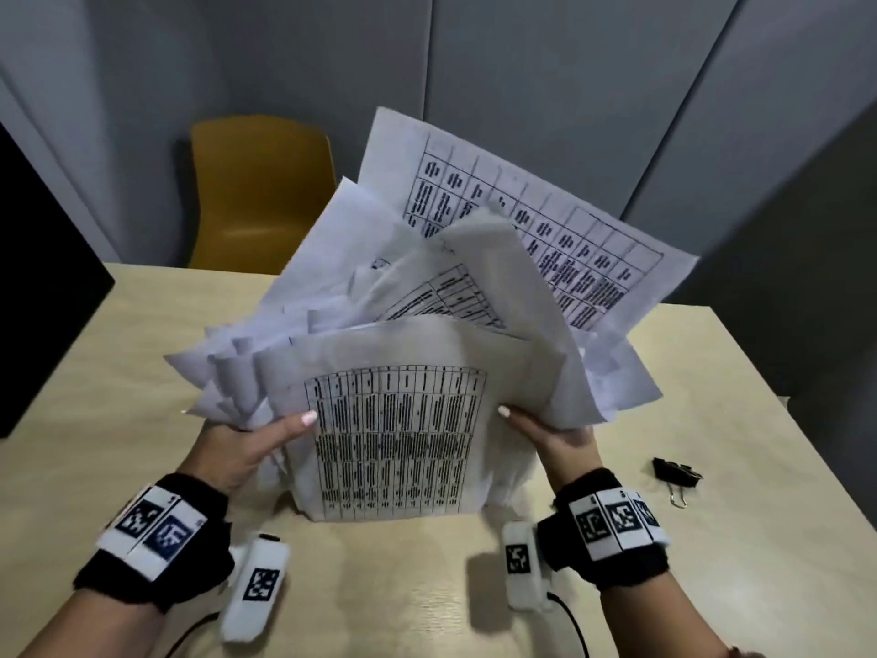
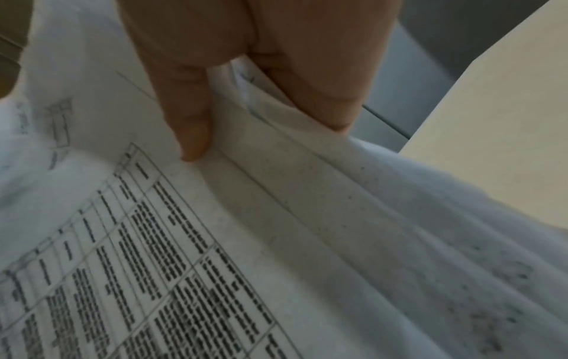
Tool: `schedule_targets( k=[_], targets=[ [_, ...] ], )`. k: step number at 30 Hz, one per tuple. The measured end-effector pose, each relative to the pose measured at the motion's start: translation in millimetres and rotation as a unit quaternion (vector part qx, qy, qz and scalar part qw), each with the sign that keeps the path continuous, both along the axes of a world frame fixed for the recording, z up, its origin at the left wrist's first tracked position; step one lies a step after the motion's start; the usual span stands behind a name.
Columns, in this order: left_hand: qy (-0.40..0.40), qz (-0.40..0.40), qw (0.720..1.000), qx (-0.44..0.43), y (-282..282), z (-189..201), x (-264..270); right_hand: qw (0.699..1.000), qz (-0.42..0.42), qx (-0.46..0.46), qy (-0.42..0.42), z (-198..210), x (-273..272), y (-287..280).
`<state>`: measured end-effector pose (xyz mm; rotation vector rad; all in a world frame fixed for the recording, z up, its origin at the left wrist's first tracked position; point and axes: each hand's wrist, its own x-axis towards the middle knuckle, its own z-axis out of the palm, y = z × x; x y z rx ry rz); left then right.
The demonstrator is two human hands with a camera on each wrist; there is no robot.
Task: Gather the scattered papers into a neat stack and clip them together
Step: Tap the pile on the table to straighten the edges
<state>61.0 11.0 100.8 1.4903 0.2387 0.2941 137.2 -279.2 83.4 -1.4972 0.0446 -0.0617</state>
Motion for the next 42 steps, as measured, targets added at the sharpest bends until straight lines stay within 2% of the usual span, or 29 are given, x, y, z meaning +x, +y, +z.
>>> schedule_targets(
  k=[3, 6, 9, 13, 19, 23, 26, 29, 31, 34, 36, 40, 42],
  targets=[
    [0.011, -0.005, 1.0, 0.01, 1, -3, 1, 1.0, 0.018, 0.018, -0.007, -3, -1, 0],
    [-0.006, -0.015, 0.999, -0.039, 4, 0, 4, 0.999, 0.018, 0.027, -0.029, 3, 1, -3],
    [-0.014, -0.049, 0.996, -0.074, 16, 0, 1, 0.994, 0.068, 0.073, -0.04, 9, 2, -12],
    [-0.022, -0.067, 0.993, -0.094, 20, -1, -3, 0.992, 0.088, 0.084, -0.009, 4, 2, -12],
    [-0.012, -0.089, 0.995, -0.045, 18, 9, -1, 0.984, 0.137, 0.115, -0.017, 15, 10, -8],
    [-0.057, -0.087, 0.99, -0.091, 25, 4, -2, 0.982, 0.132, 0.125, -0.05, 22, 13, -15],
    [-0.051, -0.089, 0.987, -0.123, 22, 2, -4, 0.985, 0.132, 0.101, -0.051, 22, 16, -12],
    [-0.077, -0.084, 0.981, -0.155, 21, 5, -4, 0.99, 0.083, 0.106, -0.045, 20, 20, -11],
    [-0.089, -0.084, 0.983, -0.134, 23, 10, -4, 0.991, 0.062, 0.115, -0.04, 18, 23, -15],
    [-0.078, -0.12, 0.988, -0.055, 22, 18, -7, 0.989, 0.087, 0.118, -0.024, 16, 23, -15],
    [-0.062, -0.085, 0.994, -0.008, 17, 18, -7, 0.987, 0.111, 0.116, -0.026, 20, 22, -11],
    [-0.103, -0.081, 0.991, -0.032, 13, 12, -6, 0.988, 0.1, 0.109, -0.035, 24, 19, -5],
    [-0.09, -0.092, 0.99, -0.051, 13, 9, -6, 0.989, 0.092, 0.104, -0.044, 25, 16, -5]
  ],
)
